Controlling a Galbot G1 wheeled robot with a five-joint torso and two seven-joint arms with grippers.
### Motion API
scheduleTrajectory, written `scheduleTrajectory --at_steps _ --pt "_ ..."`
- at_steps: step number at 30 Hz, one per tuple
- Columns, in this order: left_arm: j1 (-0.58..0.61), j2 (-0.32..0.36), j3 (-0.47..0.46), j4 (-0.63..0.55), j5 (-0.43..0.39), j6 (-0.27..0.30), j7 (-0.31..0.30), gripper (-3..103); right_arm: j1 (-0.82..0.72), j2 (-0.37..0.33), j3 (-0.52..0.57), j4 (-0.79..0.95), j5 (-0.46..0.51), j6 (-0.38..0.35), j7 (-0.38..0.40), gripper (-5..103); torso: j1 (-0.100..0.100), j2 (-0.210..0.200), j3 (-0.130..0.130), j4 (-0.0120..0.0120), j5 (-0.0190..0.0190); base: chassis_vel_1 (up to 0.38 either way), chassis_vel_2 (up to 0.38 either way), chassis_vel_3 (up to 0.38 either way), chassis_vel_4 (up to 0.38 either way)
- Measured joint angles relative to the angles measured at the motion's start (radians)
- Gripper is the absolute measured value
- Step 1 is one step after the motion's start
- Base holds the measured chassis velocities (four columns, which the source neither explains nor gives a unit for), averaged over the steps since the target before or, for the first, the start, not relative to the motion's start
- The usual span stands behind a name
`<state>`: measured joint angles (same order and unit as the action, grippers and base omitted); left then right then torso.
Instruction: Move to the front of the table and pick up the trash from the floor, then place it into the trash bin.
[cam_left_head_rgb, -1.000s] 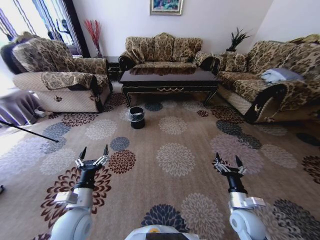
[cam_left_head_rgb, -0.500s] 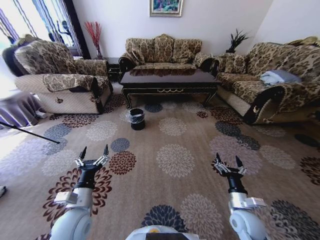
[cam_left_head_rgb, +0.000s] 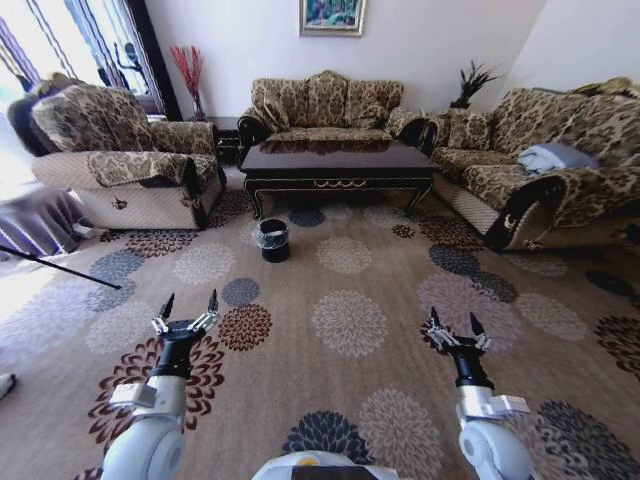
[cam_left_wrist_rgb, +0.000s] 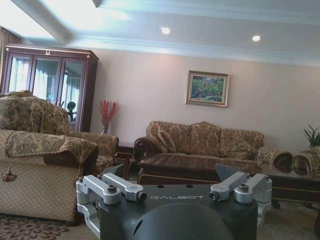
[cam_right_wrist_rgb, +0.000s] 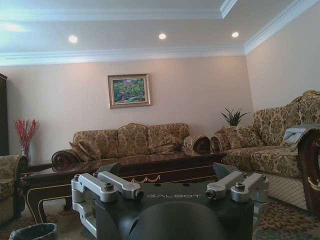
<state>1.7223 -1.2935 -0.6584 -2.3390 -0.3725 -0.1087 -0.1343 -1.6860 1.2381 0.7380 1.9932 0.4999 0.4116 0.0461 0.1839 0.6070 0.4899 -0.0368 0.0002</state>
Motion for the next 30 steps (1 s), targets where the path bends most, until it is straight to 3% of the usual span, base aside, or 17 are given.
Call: scheduleTrajectory --at_steps 30 --pt "-0.002 -0.008 0.003 0.001 0.005 -0.006 0.004 100 -0.006 0.011 0.000 0.002 -0.004 0.004 -0.003 100 0.050 0.118 0.068 0.0000 0.0000 0.000 0.000 0.000 0.000"
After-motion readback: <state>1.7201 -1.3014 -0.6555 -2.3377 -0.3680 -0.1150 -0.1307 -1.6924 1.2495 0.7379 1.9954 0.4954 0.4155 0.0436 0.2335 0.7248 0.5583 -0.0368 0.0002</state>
